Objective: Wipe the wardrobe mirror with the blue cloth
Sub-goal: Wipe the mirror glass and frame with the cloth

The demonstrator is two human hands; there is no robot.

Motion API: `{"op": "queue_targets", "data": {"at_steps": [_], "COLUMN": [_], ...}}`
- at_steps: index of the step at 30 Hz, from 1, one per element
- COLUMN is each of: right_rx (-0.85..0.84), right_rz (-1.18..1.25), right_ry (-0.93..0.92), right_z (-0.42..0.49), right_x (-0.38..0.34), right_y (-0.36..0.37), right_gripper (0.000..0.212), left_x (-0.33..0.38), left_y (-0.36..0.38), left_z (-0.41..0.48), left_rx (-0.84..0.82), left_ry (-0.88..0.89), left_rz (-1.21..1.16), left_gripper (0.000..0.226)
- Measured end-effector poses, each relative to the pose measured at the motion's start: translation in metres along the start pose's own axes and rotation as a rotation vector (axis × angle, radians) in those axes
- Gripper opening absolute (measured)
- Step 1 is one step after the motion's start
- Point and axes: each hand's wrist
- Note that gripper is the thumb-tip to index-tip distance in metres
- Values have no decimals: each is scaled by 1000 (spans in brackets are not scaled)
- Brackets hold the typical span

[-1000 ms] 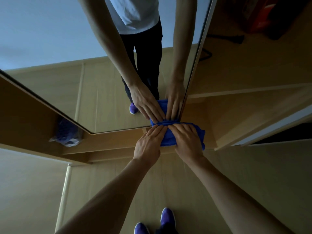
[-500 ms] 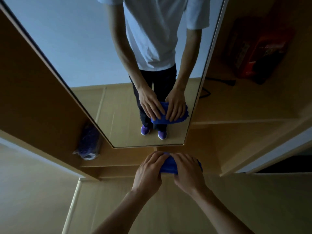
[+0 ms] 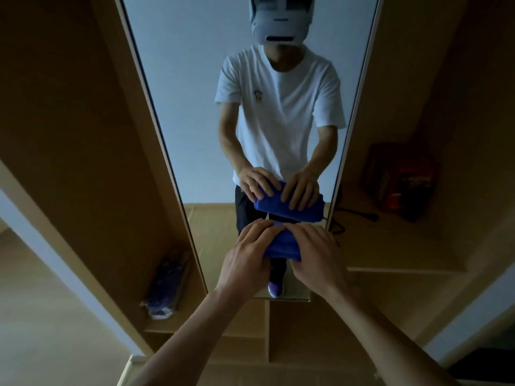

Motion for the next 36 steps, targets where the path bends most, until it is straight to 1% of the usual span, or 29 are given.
{"op": "queue_targets", "data": {"at_steps": [3, 6, 12, 16, 20, 23, 27, 29, 32, 36], "right_rx": [39, 94, 197, 288, 372, 454, 541, 584, 659, 638], "right_rz": [-27, -54, -101, -139, -211, -239, -299, -333, -372, -434], "right_ry": [-77, -152, -278, -345, -393, -420, -469, -492, -553, -544], "right_z": [19, 38, 79, 101, 128, 156, 184, 194, 207, 222], "right_x": [-19, -38, -85, -126, -166, -196, -227, -241, -259, -277], "right_y": [-21, -42, -86, -114, -145, -169, -200, -216, -243, -282], "right_gripper": [56, 58, 64, 65, 59, 60, 68, 65, 55, 56], "left_x": [-2, -5, -9, -14, -25, -33, -40, -43, -46, -47], "left_y": [-25, -52, -120, -163, -207, -244, -282, -300, -326, -358], "left_z": [14, 29, 65, 84, 110, 140, 173, 191, 218, 252], "left_rx": [56, 125, 328, 438, 526, 603, 644, 672, 681, 692], "left_ry": [13, 23, 83, 147, 223, 278, 303, 312, 348, 370], "left_rz": [-3, -20, -23, -17, -14, -3, -23, -19, -33, 35], "left_gripper": [56, 64, 61, 59, 58, 63, 73, 76, 75, 74]}}
Point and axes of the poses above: each hand's wrist, its own z-axis towards the middle knuckle, its own y-axis out of the palm, x = y × z, and after that the axes turned 15 degrees about z, right-handed
